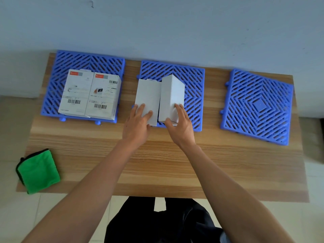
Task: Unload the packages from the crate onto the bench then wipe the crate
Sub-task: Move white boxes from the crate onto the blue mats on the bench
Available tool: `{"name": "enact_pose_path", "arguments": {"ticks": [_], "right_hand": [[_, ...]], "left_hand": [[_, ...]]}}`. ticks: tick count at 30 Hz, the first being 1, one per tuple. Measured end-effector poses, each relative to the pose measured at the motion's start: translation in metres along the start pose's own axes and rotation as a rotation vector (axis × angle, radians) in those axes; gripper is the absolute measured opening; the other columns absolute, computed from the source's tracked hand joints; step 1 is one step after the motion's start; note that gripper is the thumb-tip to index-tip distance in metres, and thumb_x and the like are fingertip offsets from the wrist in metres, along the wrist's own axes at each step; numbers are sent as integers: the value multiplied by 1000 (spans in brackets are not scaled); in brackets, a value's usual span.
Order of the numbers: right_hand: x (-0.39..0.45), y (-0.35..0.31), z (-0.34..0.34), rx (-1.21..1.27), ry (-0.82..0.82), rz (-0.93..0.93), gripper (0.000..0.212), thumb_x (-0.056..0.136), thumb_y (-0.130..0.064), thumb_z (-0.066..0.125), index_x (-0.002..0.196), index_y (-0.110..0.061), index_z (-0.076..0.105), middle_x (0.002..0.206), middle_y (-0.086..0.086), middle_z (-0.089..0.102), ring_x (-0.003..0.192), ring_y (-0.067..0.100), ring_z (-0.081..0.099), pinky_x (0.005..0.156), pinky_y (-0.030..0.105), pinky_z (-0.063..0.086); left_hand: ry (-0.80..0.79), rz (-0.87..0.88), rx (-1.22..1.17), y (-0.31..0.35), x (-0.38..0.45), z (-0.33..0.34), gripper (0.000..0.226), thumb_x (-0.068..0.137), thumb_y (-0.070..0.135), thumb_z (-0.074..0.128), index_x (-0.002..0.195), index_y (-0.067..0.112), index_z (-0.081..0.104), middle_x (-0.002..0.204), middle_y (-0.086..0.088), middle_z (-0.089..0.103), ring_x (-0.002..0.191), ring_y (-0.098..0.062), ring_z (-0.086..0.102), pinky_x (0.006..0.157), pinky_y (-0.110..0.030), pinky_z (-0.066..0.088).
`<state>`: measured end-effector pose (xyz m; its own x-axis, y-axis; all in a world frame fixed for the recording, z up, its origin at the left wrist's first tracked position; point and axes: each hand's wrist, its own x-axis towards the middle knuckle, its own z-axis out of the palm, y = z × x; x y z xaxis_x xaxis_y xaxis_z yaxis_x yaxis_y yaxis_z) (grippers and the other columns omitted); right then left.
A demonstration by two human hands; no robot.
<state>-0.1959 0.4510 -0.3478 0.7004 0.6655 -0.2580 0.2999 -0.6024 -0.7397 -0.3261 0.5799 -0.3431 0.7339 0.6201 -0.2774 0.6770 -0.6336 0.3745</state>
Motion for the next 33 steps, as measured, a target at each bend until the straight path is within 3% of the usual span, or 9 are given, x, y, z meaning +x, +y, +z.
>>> {"name": "enact_pose_path", "arguments": {"ticks": [4,6,9,11,13,15,20,28,33], "right_hand": [[-2,2,-6,79,-59,40,69,94,-41,44,158,-29,23,134,3,57,114,22,60,94,41,50],[-4,6,-7,84,-37,27,71,95,-36,40,161,-30,16,103,1,60,76,12,55,73,33,45],[-5,18,-10,111,35,8,72,98,-18,37,163,-27,9,87,-14,55,64,11,48,66,32,39],[-6,20,-14,120,43,-19,69,100,-12,34,162,-31,11,101,-19,49,79,-1,46,71,30,39],[-5,17,-17,82,42,-44,64,103,-11,32,161,-35,19,146,0,49,103,2,54,76,32,46],[-3,13,-16,21,44,-51,57,104,-15,33,158,-35,30,168,8,22,97,13,63,72,42,52],[-1,1,-7,-60,117,13,63,93,-55,59,149,-32,39,168,2,19,135,27,50,96,43,51],[-6,10,-15,-100,222,-8,60,97,-26,61,153,-20,41,165,14,26,140,36,40,103,51,47],[-7,15,-28,4,225,-35,43,94,-7,45,137,-15,48,149,6,44,91,22,57,73,41,51]], "left_hand": [[-14,0,20,0,0,1,55,99,18,61,152,24,45,168,-5,18,156,-28,8,116,-51,39],[-20,-3,21,-1,0,2,56,99,18,61,152,24,45,168,-6,17,156,-29,7,115,-52,39],[-20,-6,15,-1,1,3,55,99,17,61,151,22,45,168,-6,18,156,-30,7,115,-53,39],[-21,-8,15,0,1,3,56,99,17,62,152,22,45,168,-7,18,156,-30,7,116,-53,38],[-24,-10,25,1,1,2,55,99,19,61,152,21,45,168,-7,17,156,-30,7,117,-52,37],[-34,-10,38,3,1,1,55,100,21,60,153,21,44,168,-8,17,156,-31,6,118,-53,35],[-50,2,80,7,-1,1,59,101,23,58,156,20,36,169,-10,11,157,-33,1,121,-53,29],[-51,-2,63,12,-1,5,59,101,23,57,156,20,36,170,-10,8,157,-33,-1,123,-53,25],[-59,3,72,13,0,9,61,101,25,57,157,21,33,170,-10,5,157,-33,-2,123,-51,25]]}}
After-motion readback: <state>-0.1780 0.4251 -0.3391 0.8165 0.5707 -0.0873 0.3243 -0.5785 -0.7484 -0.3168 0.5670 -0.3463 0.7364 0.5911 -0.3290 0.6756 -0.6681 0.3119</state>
